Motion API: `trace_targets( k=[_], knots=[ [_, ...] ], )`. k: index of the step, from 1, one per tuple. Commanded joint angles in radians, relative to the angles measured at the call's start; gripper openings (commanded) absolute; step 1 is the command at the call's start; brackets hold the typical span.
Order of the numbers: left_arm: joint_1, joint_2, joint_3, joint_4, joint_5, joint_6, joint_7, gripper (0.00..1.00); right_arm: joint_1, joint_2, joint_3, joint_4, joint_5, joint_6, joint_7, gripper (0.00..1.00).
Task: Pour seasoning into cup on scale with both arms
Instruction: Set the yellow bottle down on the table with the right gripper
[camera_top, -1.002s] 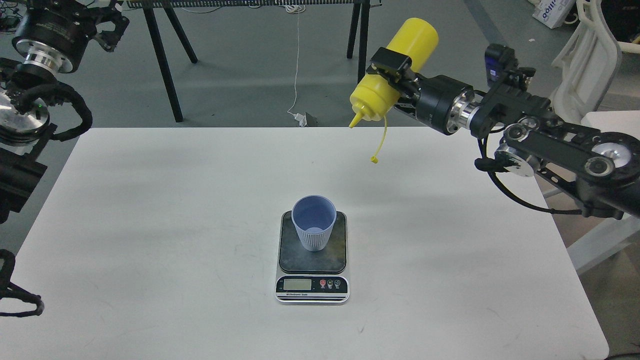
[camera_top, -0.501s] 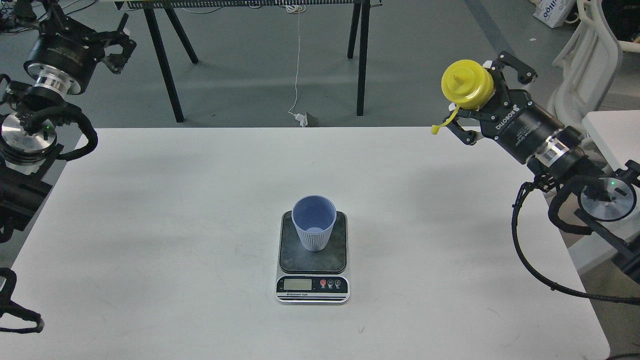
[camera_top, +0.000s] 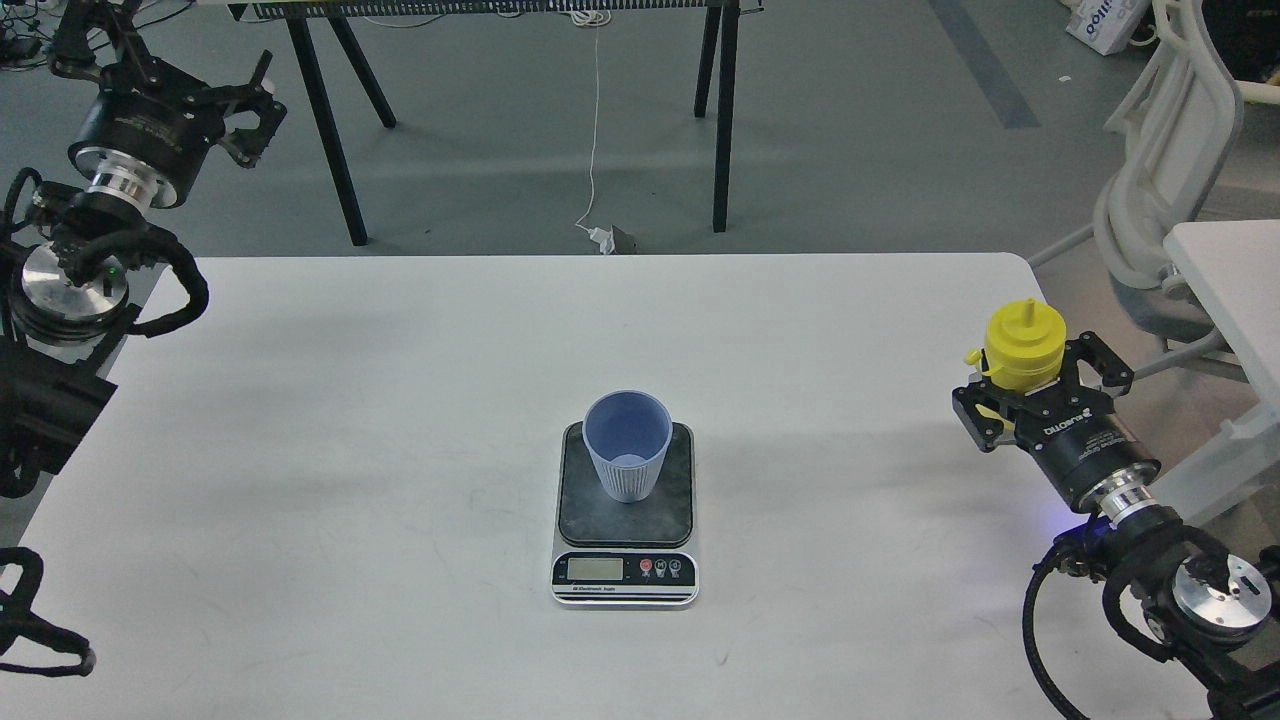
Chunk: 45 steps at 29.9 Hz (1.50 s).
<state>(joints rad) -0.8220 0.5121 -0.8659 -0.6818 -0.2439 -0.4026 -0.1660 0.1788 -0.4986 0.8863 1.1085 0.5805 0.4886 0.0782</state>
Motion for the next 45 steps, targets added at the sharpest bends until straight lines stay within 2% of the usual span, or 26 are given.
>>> trace_targets(
  k=[1, 17, 22, 27, 30, 33, 34, 35, 41, 45],
  knots=[
    [0.006, 0.0, -0.001, -0.001, 0.0, -0.001, -0.001, 1.0, -0.015, 0.044, -0.001, 0.008, 0.001, 0.0, 0.0, 0.39],
    [0.011, -0.003, 0.002, -0.009, 0.003, 0.004, -0.003, 1.0, -0.079, 0.098, 0.01, -0.007, 0.033, 0.0, 0.0, 0.42],
    [0.012, 0.0, 0.004, -0.01, 0.003, 0.004, -0.003, 1.0, -0.081, 0.103, 0.008, -0.018, 0.03, 0.0, 0.0, 0.46],
    [0.012, 0.0, 0.002, -0.009, 0.005, 0.004, -0.003, 1.0, -0.081, 0.103, 0.006, -0.044, 0.03, 0.0, 0.0, 0.59],
    [0.011, 0.0, 0.002, -0.01, 0.003, 0.004, -0.003, 1.0, -0.082, 0.103, 0.006, -0.045, 0.028, 0.0, 0.0, 0.76],
    [0.012, 0.0, 0.002, -0.01, 0.003, 0.004, -0.003, 1.0, -0.082, 0.103, 0.006, -0.045, 0.028, 0.0, 0.002, 0.84],
    [0.011, 0.0, 0.002, -0.01, 0.003, 0.004, -0.004, 1.0, -0.082, 0.103, 0.006, -0.045, 0.028, 0.0, 0.002, 0.91],
    [0.012, 0.0, 0.002, -0.01, 0.003, 0.004, -0.003, 1.0, -0.082, 0.103, 0.008, -0.044, 0.028, 0.0, 0.003, 0.94],
    [0.012, 0.0, -0.004, -0.01, 0.003, 0.004, -0.004, 1.0, -0.133, 0.085, 0.016, -0.029, 0.028, 0.0, 0.002, 0.96],
    [0.011, 0.0, -0.007, -0.01, 0.003, 0.002, -0.003, 1.0, -0.182, 0.026, 0.006, -0.001, 0.025, 0.0, 0.002, 0.99]
  ],
)
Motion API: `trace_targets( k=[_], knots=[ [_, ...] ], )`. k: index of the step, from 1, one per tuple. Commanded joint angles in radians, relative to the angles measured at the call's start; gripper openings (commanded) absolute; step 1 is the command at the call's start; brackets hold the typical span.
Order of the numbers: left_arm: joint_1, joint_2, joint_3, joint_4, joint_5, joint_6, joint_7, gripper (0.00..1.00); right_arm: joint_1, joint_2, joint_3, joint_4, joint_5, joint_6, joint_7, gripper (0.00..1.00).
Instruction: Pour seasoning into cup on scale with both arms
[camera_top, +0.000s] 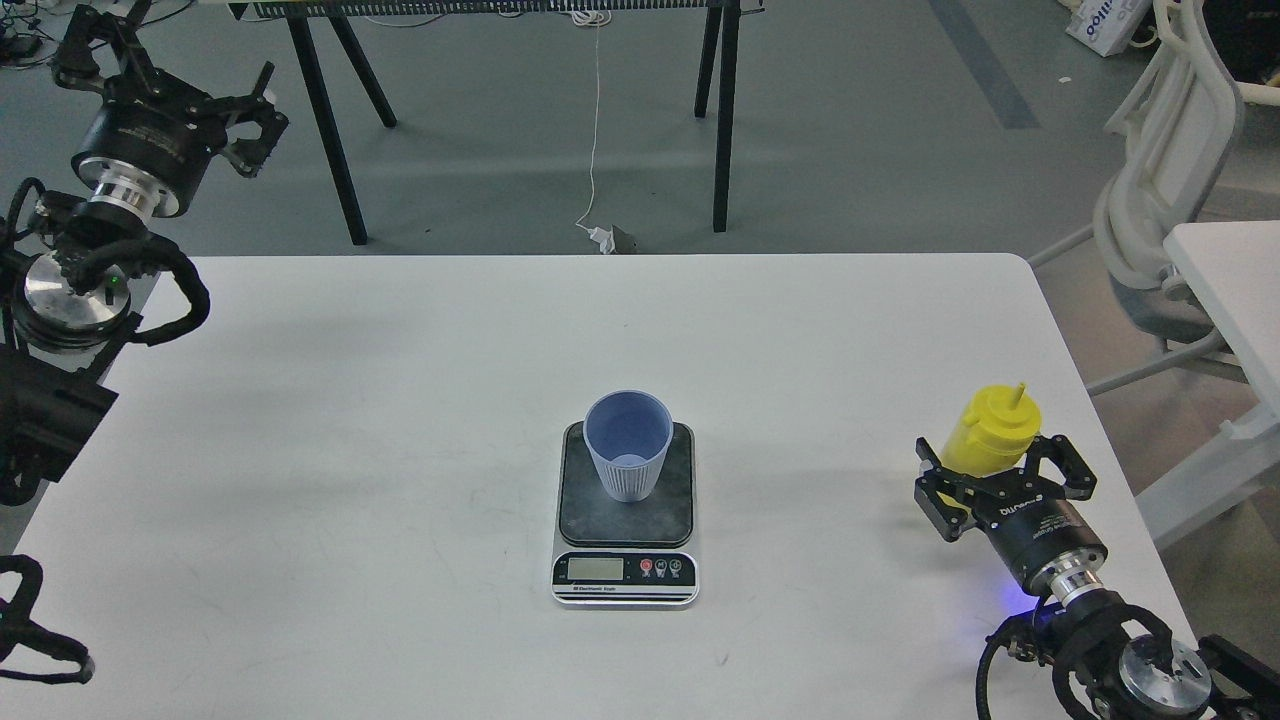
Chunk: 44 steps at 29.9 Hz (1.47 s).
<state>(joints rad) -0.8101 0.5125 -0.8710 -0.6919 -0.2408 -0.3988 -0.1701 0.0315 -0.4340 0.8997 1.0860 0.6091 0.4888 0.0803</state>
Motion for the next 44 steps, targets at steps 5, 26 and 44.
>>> trace_targets(
  k=[5, 26, 44],
  knots=[
    [0.0, 0.0, -0.002, 0.0, 0.0, -0.002, 0.001, 1.0, -0.113, -0.081, -0.001, 0.055, -0.035, 0.0, 0.001, 0.99],
    [0.005, -0.003, 0.006, 0.005, 0.002, -0.003, 0.001, 1.0, 0.353, -0.292, 0.154, -0.374, -0.138, 0.0, -0.001, 0.99],
    [0.035, -0.003, -0.002, 0.005, -0.002, -0.017, 0.001, 1.0, 0.811, -0.086, -0.062, -0.637, -0.167, 0.0, 0.001, 0.99]
  ],
)
